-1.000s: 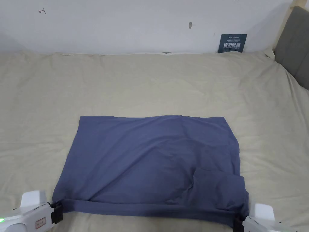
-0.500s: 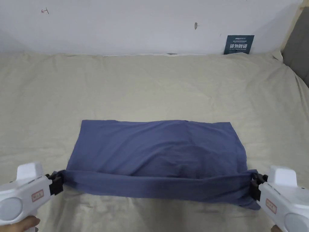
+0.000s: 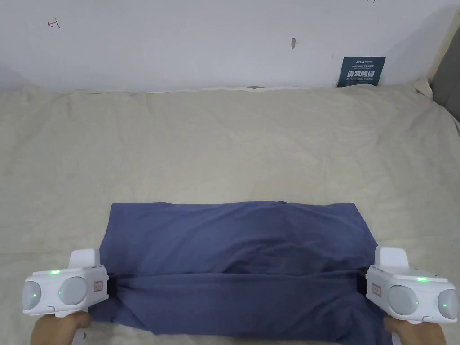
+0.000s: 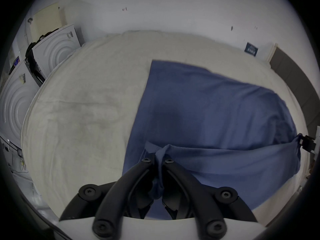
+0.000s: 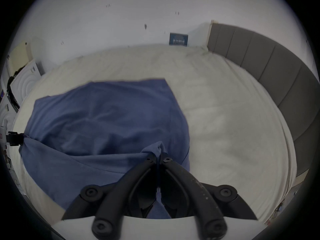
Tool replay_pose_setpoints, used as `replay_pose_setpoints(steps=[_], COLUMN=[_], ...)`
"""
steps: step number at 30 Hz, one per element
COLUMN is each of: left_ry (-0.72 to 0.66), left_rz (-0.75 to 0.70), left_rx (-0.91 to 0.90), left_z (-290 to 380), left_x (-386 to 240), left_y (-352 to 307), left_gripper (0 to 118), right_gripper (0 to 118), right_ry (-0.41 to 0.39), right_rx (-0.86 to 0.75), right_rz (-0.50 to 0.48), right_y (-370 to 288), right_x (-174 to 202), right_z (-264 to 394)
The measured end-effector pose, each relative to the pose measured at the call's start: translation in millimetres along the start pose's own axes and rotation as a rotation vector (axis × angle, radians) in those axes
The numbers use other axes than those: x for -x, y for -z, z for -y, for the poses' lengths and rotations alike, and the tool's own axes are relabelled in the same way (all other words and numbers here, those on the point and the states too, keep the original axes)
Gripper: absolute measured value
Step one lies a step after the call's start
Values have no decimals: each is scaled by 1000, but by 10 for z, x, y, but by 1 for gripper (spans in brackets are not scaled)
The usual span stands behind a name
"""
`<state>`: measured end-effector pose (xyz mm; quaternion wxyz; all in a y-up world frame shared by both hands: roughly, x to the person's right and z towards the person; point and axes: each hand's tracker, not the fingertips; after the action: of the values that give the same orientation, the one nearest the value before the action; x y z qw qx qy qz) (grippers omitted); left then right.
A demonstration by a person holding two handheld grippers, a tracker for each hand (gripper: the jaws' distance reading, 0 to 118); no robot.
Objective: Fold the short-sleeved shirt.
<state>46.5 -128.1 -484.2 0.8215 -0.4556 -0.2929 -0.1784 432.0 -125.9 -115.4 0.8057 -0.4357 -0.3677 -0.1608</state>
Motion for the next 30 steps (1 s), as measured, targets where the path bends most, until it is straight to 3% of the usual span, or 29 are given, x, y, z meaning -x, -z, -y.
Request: replay_pose_setpoints(steps=[4, 5, 6, 7, 8, 9, 12, 17, 23, 26, 27, 28, 29, 30], left_ry=[12, 28, 40, 41, 33, 10, -41, -62, -60, -30, -22, -13, 0, 8], left_rz=[-20, -23, -32, -37, -34, -19, 33, 72, 84, 46, 29, 19, 20, 26], left_rx=[-18, -23, -23, -19, -18, -50, -237, -537, -826, -882, -896, -908, -910, -909], left_z=[-8, -11, -29, -45, -57, -60, -61, 5, 297, 484, 551, 611, 652, 695], left_x=[-60, -53, -51, -47, -41, -51, -124, -345, -608, -714, -746, -771, -793, -800], left_y=[-43, -63, -104, -144, -219, -344, -842, -1787, -2567, -2697, -2727, -2744, -2741, -2751], left_gripper=[19, 35, 73, 99, 116, 118, 109, 108, 103, 78, 66, 53, 33, 1], right_gripper=[9, 14, 31, 50, 69, 83, 88, 89, 89, 88, 82, 70, 49, 19], right_ry=[4, 11, 8, 6, 2, -2, -11, 2, 0, 6, 4, 5, -4, -16], right_rx=[57, 21, 26, 28, 23, -29, -202, -463, -731, -796, -824, -833, -836, -839], right_rz=[-16, -3, 2, 6, 7, -4, -39, -77, -24, 4, 7, 16, 28, 36], right_y=[132, 76, 14, -217, -315, -465, -700, -1685, -2614, -2831, -2868, -2905, -2921, -2941], right_x=[39, 44, 49, 157, 167, 175, -12, -46, 119, 160, 190, 201, 220, 242], right_z=[113, 112, 84, 67, 52, 45, 7, -31, 240, 391, 440, 483, 505, 529])
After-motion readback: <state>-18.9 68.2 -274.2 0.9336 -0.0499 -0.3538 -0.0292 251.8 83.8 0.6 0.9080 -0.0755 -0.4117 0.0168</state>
